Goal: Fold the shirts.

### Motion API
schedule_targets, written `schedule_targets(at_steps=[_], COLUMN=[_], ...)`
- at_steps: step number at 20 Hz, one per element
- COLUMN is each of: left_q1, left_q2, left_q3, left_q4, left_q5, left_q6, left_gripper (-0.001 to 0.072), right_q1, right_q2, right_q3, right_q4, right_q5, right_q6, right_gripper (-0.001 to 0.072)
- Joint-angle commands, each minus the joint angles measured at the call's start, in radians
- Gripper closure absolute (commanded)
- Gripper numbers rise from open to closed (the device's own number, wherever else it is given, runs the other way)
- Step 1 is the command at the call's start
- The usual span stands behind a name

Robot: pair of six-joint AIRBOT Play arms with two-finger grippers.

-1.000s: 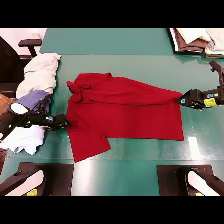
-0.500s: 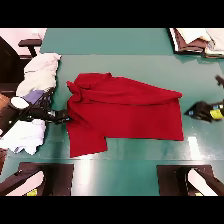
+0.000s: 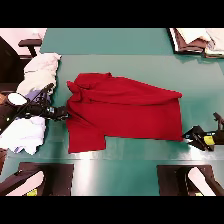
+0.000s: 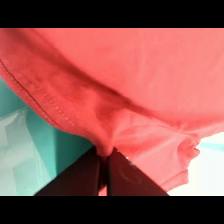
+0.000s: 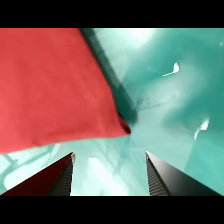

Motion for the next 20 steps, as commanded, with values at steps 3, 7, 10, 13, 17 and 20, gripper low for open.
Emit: schedule_targets(at_steps=[3, 7, 10, 13, 17, 20], left_q1=[0.0, 0.0, 0.0, 0.003, 0.003, 0.003], left_q2=[0.001, 0.001, 0.014, 0.135, 0.329, 0.412], left_q3=[0.002, 0.002, 0.018, 0.08, 0.32, 0.609], left_q4=[0.001, 0.008, 0.015, 0.061, 0.135, 0.134], left_q5=[-0.001, -0.001, 0.0, 0.01, -0.016, -0.015], left_q6=[0.007, 0.009, 0.025, -0.016, -0.092, -0.108], left_gripper=[0.0679, 0.0679, 0.068, 0.0681, 0.068, 0.068], right_q1=[0.101, 0.201, 0.307, 0.389, 0.424, 0.423], right_q2=[0.002, -0.08, -0.131, -0.102, 0.048, 0.137], right_q3=[-0.05, -0.047, 0.007, 0.151, 0.463, 0.763], right_q4=[0.036, 0.081, 0.086, 0.085, 0.084, 0.063], right_q5=[-0.169, -0.229, -0.251, -0.214, -0.184, -0.173], right_q6=[0.079, 0.097, 0.096, 0.096, 0.096, 0.095], right_gripper=[0.0265, 0.0313, 0.0667, 0.0694, 0.0694, 0.0694])
